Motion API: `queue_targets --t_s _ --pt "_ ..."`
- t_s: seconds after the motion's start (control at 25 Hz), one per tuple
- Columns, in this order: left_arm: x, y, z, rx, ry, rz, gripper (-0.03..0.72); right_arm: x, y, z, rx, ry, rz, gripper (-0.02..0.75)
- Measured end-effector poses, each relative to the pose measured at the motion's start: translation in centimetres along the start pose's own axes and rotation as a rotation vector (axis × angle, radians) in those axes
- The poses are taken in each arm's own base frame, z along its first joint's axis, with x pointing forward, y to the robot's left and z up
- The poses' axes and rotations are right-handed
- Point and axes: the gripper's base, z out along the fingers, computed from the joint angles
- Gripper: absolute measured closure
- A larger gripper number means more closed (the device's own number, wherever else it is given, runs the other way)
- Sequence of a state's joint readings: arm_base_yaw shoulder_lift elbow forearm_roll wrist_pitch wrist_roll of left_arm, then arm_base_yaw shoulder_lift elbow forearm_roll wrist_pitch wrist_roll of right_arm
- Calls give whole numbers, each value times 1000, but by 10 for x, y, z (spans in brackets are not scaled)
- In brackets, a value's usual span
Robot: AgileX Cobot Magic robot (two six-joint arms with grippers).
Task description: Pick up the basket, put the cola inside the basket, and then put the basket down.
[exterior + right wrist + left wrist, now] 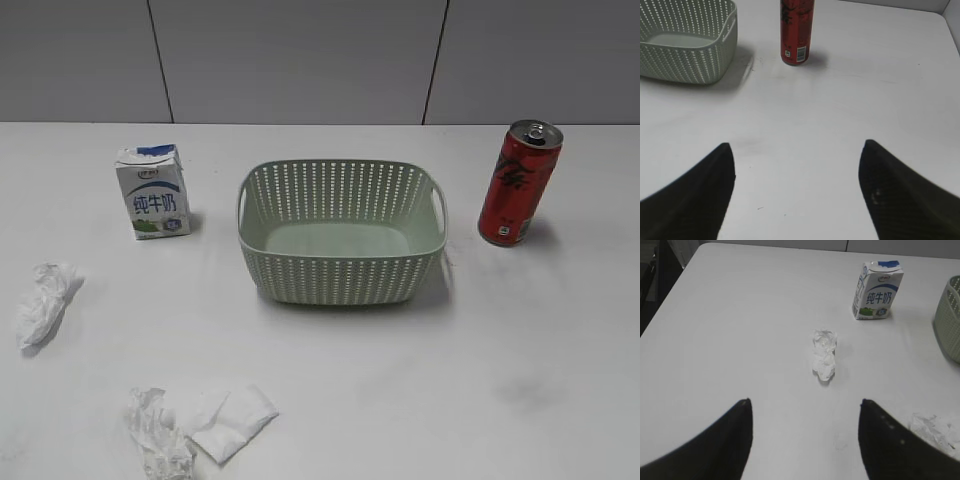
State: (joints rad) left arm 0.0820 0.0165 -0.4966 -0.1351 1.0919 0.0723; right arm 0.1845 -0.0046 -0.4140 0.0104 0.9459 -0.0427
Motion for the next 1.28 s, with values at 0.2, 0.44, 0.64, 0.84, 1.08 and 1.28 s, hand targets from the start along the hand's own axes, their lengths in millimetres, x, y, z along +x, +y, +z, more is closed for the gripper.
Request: queue_targets --t_s 0.2,0.44,0.64,0.84,1.08,1.28 --pt "0 0 0 0 0 0 188 0 0 0 0 0 0 152" --pt "0 0 0 0 0 0 188 0 0 0 0 0 0 152" --pt "0 0 0 0 0 0 188 0 0 0 0 0 1 152" --pt "-3 0 -1 -1 -27 0 188 0 0 0 0 0 1 152" --pt "-23 -2 1 31 -142 -31 188 0 0 0 0 0 2 152" --pt "-46 -3 26 82 -99 -98 188 0 0 0 0 0 1 152"
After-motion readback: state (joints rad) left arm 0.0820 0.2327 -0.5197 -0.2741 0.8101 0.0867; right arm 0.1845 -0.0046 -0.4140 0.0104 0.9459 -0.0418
